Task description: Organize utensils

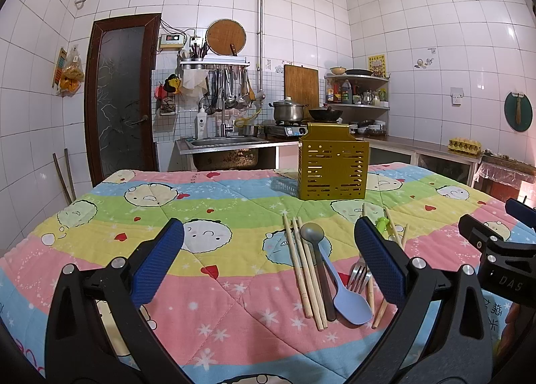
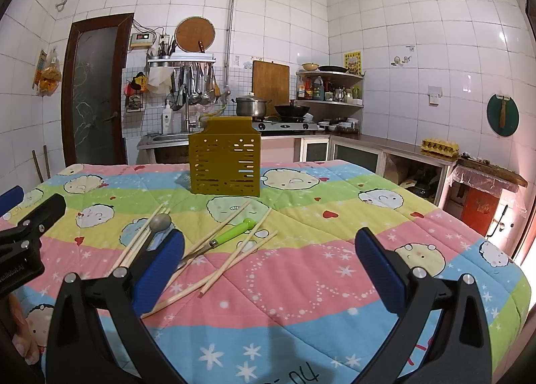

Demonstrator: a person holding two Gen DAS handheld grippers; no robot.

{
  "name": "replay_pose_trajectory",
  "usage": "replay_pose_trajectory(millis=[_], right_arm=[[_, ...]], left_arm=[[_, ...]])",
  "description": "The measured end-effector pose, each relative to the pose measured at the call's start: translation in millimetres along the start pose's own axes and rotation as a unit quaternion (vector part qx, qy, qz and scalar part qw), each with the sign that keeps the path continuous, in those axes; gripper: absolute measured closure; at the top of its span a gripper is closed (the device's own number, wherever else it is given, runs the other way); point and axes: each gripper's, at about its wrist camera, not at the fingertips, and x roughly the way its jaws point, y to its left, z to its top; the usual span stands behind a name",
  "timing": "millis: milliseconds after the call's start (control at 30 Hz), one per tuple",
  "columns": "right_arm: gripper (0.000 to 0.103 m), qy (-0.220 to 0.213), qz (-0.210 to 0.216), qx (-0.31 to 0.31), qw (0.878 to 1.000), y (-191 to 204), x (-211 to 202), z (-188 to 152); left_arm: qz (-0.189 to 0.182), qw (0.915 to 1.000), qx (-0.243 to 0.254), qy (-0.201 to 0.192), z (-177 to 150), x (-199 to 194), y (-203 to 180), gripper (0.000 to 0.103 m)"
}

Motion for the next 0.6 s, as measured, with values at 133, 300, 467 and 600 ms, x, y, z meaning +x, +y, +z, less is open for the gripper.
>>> replay_pose_trajectory(millis=[133,300,467,600], right_arm=[[0.004,0.000,0.000,0.001,1.000,0.2,0.1,0.0],[0.004,0.000,0.000,0.000,1.000,1.0,-0.2,-0.4],[0.004,0.000,0.000,0.000,1.000,1.2,-0.2,-0.7],[0.004,0.000,0.000,0.000,1.000,0.7,-0.2,-0.6]], left_arm=[[0.000,1.0000,0.000,0.000,0.1,0.0,0.1,0.005],[0.000,1.0000,0.000,0.000,-0.1,0.0,0.1,0.005],[0.000,1.0000,0.000,0.000,0.0,-0.1,0.2,0.005],[0.000,1.0000,0.000,0.000,0.0,-0.1,0.2,0.005]])
